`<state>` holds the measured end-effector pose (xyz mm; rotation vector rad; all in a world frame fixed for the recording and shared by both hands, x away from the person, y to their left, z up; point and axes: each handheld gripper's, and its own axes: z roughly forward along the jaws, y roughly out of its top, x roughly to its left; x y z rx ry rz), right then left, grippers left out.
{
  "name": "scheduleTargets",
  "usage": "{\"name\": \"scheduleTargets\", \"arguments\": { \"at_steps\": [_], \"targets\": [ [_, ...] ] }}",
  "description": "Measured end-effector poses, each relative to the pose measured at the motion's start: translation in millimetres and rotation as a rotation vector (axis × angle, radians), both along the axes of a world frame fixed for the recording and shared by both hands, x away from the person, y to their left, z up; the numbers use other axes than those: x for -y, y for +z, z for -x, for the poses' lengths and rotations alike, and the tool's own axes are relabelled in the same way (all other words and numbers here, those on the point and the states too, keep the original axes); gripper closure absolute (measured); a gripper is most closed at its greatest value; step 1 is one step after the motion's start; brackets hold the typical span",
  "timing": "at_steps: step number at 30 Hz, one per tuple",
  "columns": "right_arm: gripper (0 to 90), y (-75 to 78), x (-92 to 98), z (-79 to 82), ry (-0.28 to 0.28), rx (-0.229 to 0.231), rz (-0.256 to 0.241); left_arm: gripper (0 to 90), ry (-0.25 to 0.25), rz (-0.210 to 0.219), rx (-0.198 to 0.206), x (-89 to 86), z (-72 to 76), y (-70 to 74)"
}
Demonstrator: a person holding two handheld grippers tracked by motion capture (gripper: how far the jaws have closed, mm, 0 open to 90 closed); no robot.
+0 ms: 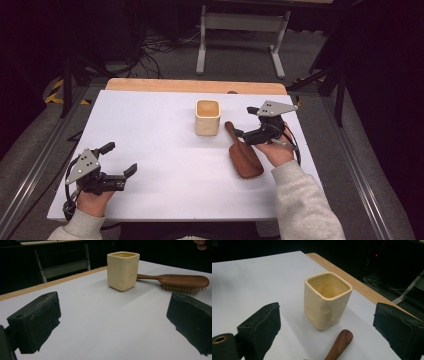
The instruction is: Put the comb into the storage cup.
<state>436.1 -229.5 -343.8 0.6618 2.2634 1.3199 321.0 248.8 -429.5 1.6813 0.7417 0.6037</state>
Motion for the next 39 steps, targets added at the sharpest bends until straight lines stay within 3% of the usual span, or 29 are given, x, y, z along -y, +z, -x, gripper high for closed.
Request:
{"name": "scheduleTargets", "arguments": {
  "at_steps": [5, 7, 13, 16, 29, 39],
  "targets": [
    [17.0, -2.3, -1.0, -6.2, 0.022, -0.016, 0.023, 0.1, -0.002, -0.002, -0.001, 0.2, -0.4, -0.4],
    [24.8, -2.0, -1.2, -8.5, 0.03, -0.03, 0.03, 0.2, -0.002, 0.0, -0.001, 0.4, -0.6, -0.7],
    [74.0, -0.8, -3.3, -18.7, 0.049, -0.061, 0.091, 0.2, 0.0, 0.002, -0.001, 0.3, -0.5, -1.0],
    [90.0, -2.9, -5.0, -26.6, 0.039, -0.082, 0.133, 0.1, -0.001, 0.002, -0.003, 0.2, -0.8, -1.4],
    [90.0, -26.2, -25.3, -65.4, 0.049, -0.202, 0.306, 0.1, -0.005, 0.001, -0.006, -0.4, -1.5, -2.2],
    [90.0, -53.0, -38.3, -79.8, 0.085, -0.294, 0.418, 0.2, -0.004, -0.001, -0.007, -0.4, -1.9, -2.7]
  ]
}}
